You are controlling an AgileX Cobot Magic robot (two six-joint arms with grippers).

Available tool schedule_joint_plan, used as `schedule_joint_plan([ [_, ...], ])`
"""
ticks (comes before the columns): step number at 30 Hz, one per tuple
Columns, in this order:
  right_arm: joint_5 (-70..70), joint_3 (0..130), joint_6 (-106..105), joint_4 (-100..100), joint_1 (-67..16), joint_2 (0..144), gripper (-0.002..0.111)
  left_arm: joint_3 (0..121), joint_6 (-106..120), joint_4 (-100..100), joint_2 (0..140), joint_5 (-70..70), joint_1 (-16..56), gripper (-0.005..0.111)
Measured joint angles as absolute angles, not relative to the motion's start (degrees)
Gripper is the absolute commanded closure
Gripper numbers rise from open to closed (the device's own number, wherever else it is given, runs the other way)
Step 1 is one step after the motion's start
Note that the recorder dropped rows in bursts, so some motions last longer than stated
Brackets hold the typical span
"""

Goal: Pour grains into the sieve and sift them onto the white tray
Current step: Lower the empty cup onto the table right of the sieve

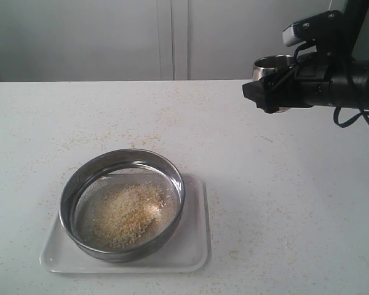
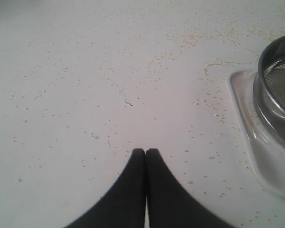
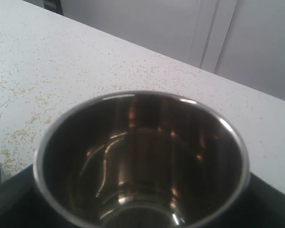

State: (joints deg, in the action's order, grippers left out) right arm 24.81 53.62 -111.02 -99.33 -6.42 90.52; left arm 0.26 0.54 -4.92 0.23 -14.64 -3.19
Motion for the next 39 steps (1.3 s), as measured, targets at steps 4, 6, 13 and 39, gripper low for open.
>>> schedule_joint_plan([
  [4,24.4,53.7,-110.1,-99.4,-6.4,90.5,0.108,0.3,0.5,-4.9,0.2,-14.6,-3.2,0.107],
  [6,24.1,53.7,-109.6,-99.4,-6.4,90.5,0.108,0.3,0.5,-4.9,0.2,-14.6,-3.2,0.107],
  [13,23.9,53.7,-109.5,-99.4,-6.4,89.7,0.108,0.3,0.5,-4.9,0.2,-14.6,-3.2,0.107],
  [39,-4.2,57.8,-18.8,-20.4,-14.9,93.9,0.108,0.3,0.5,-4.9,0.2,-14.6,-3.2,0.107],
])
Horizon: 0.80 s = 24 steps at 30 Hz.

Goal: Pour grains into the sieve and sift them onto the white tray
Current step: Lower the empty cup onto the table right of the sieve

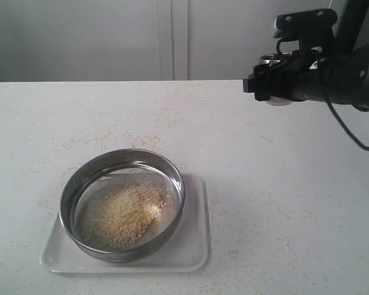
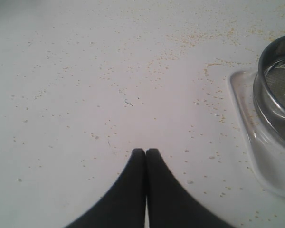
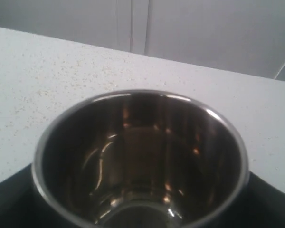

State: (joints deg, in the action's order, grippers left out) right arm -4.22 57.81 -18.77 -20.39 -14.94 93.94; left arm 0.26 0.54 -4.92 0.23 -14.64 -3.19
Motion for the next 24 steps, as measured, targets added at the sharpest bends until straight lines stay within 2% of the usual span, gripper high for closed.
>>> schedule_joint_plan([
  [7,-35.8,46.2,8.4,0.8,-15.4,99.4,0.108,0.3,0.5,-4.9,0.2,-14.6,-3.2,0.107],
  [24,-53.2,45.6,5.3,3.2,-13.9,114.2,0.108,0.3,0.5,-4.9,0.2,-14.6,-3.2,0.107],
])
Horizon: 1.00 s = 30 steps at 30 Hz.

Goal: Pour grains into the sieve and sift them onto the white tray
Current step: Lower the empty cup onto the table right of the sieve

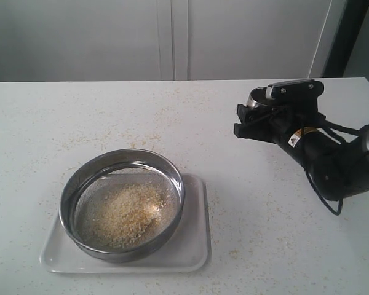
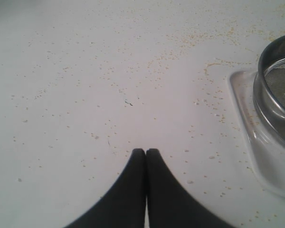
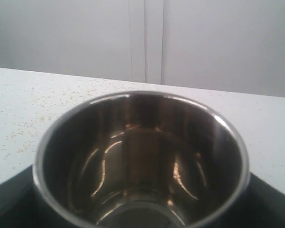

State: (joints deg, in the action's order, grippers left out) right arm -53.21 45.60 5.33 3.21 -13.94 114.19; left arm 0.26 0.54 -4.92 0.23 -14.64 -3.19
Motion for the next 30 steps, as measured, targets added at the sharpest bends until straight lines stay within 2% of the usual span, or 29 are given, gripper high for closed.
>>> schedule_joint_plan([
  [11,-56.3,48.5,1.8,-4.2,-12.3,123.8,0.108,0.3,0.5,-4.9,0.2,-14.6,-3.2,0.107],
  [27,-56.3,53.7,1.8,-8.7,-12.3,129.4,0.108,0.3,0.5,-4.9,0.2,-14.6,-3.2,0.107],
  [30,-56.4,54.0,1.7,-8.7,-12.3,129.6,0.104,0.3,0.5,-4.9,0.2,-14.6,-3.2,0.107],
])
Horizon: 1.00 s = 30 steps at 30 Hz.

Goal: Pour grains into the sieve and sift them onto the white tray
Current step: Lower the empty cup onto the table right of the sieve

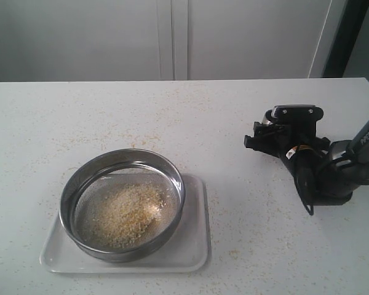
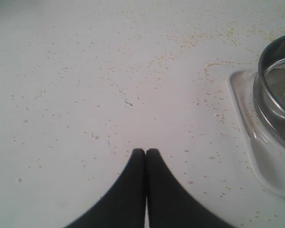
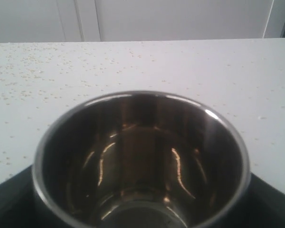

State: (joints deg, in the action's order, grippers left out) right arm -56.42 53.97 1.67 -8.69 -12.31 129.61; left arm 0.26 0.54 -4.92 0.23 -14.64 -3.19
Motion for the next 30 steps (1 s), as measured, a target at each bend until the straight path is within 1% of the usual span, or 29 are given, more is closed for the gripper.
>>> schedule_joint_plan([
  [2,-56.3,54.2,1.7,-8.7,-12.3,129.6,0.095,0.3,0.5,-4.9,0.2,-14.6,-3.2,0.107],
  [4,-56.3,54.2,1.7,-8.7,-12.3,129.6,0.082,0.3,0.5,-4.9,0.2,-14.6,-3.2,0.107],
  [6,-56.3,54.2,1.7,-8.7,-12.3,129.6,0.065,0.3,0.5,-4.9,0.2,-14.6,-3.2,0.107],
  [10,-56.3,54.2,1.7,-8.7,-12.3,129.6,0.026,0.3,0.5,-4.9,0.2,-14.6,-3.2,0.107],
  [11,-56.3,54.2,1.7,-8.7,-12.3,129.6,0.019,0.3,0.5,-4.9,0.2,-14.6,-3.2,0.107],
  [12,-56.2,54.2,1.7,-8.7,-12.3,129.6,0.015,0.3,0.5,-4.9,0.2,-14.6,-3.2,0.107],
  [13,-56.2,54.2,1.7,-8.7,-12.3,129.6,0.013,0.3,0.5,-4.9,0.2,-14.6,-3.2,0.107],
  [30,-54.5,54.2,1.7,-8.7,-12.3,128.1,0.013,0.3,0.5,-4.9,0.2,-14.6,-3.2,0.107],
])
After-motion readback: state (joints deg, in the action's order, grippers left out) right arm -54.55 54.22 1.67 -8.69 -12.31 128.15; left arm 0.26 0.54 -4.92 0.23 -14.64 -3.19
